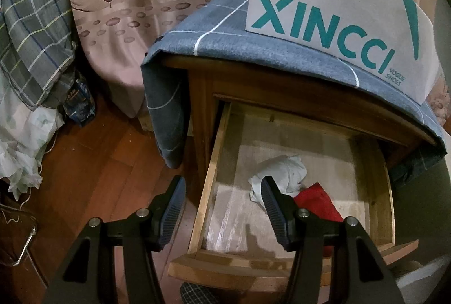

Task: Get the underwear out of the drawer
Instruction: 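Lift the white cloth with the right tool out of the drawer over the box, then lower the white cloth into the box and open the right tool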

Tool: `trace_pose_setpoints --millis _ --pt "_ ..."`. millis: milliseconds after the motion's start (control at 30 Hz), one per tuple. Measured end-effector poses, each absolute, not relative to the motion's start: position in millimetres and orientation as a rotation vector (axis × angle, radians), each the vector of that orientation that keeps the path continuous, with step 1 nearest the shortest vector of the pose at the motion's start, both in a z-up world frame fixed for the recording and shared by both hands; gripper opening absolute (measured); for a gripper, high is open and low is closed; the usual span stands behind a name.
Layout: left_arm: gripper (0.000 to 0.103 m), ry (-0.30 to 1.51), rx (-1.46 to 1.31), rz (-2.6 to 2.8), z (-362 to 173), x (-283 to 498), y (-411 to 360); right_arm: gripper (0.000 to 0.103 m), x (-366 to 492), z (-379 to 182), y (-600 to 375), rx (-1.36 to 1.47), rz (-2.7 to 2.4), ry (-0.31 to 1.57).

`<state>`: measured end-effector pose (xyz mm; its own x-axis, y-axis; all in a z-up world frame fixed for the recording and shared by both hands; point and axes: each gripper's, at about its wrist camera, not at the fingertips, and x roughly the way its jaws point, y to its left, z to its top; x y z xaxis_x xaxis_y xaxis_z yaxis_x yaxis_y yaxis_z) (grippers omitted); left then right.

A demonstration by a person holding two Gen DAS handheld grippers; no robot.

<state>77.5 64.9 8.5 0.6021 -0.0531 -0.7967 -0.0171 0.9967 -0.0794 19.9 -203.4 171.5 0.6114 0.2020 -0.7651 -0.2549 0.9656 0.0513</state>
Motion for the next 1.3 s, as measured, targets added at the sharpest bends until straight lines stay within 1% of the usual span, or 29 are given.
trace_pose_setpoints --millis 267,467,600,767,900,1067,1167,1300 --pt "0.057 0.922 -0.085 -0.024 9.3 77.5 64.9 0.011 51.7 232.6 -218.2 -0.011 0.215 0.758" --pt "0.057 0.923 -0.088 -0.026 10.5 77.9 65.7 0.011 94.9 292.9 -228.7 0.024 0.149 0.643" --pt "0.057 0.924 -0.087 -0.025 10.5 78.8 66.1 0.011 125.0 323.6 -228.5 0.026 0.101 0.579" --pt "0.057 0.924 -0.086 -0.024 10.0 78.6 65.7 0.011 159.7 341.0 -226.2 0.016 0.040 0.540" --pt "0.057 0.924 -0.089 -0.027 10.1 78.0 65.4 0.011 189.5 327.8 -224.7 -0.014 -0.015 0.570" --pt "0.057 0.922 -0.082 -0.032 9.7 77.6 64.0 0.011 226.8 264.7 -222.2 -0.085 -0.039 0.744" --pt "0.057 0.917 -0.076 -0.033 9.8 76.7 62.7 0.011 236.7 230.7 -221.5 -0.096 -0.040 0.817" --pt "0.057 0.916 -0.079 -0.034 9.9 76.9 62.7 0.012 243.2 202.8 -219.8 -0.103 -0.046 0.862"
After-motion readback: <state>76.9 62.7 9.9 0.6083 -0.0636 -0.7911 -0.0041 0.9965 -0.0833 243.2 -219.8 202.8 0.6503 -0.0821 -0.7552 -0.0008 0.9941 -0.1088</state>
